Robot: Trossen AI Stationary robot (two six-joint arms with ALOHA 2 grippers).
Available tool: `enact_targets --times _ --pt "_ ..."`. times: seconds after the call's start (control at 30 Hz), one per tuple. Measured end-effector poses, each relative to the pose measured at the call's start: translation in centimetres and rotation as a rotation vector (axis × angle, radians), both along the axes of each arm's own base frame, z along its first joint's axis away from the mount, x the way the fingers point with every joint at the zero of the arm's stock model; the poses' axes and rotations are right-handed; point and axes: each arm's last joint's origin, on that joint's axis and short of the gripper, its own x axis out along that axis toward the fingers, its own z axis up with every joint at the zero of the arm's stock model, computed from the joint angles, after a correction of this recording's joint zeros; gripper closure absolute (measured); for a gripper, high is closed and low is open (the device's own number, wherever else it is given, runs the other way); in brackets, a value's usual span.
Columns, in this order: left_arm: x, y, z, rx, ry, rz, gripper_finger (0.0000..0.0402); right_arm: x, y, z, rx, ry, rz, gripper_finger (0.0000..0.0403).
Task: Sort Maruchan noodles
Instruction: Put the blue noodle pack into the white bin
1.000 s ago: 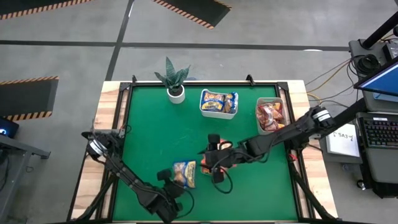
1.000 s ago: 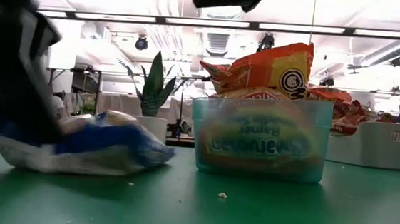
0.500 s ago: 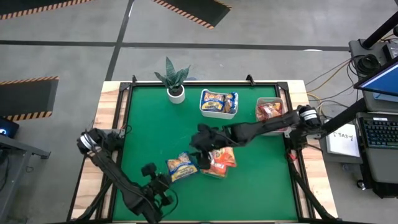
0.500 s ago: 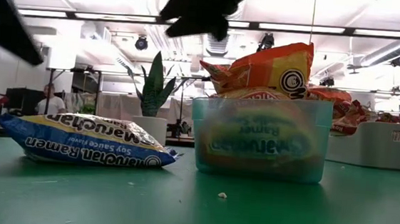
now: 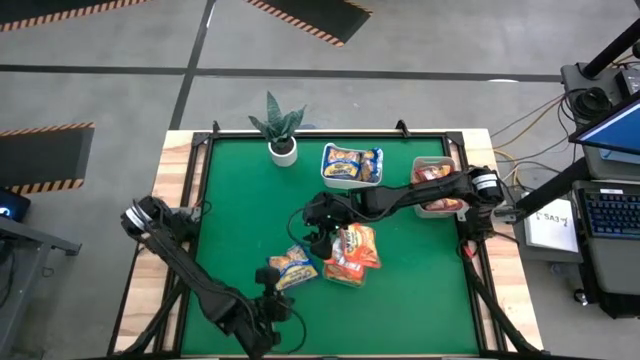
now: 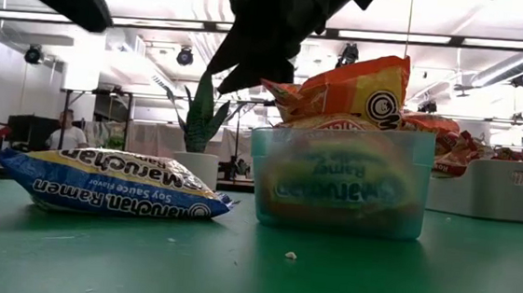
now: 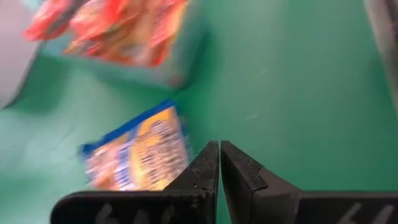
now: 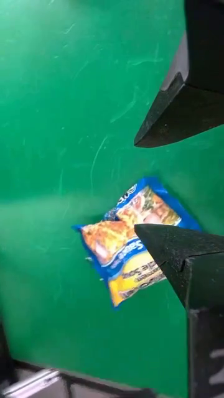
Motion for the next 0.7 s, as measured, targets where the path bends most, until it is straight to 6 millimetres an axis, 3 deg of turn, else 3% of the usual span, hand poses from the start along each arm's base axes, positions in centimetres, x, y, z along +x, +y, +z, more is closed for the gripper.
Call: enact_targets --times 0.13,0.3,0.47,0.7 --pt "-1.6 2.8 -0.8 0.005 0.002 0.026 0.0401 0.1 0.0 0.1 -0.009 -0.004 0.008 0.0202" --pt "-3.5 5.2 -3.8 -0.136 -0.063 0.026 0.0401 0.2 -0.2 0.3 0.001 -0.020 -0.014 0.0202" --pt "-4.8 6.4 -6.3 -0.237 -0.117 0.044 0.0401 0.9 -0.3 0.1 0.044 -0.065 -0.053 0.0202" --pt "-5.3 7.0 -8.7 -0.268 -0.101 0.111 0.0401 2.6 -0.2 -2.5 0.069 -0.085 -0.072 0.0202"
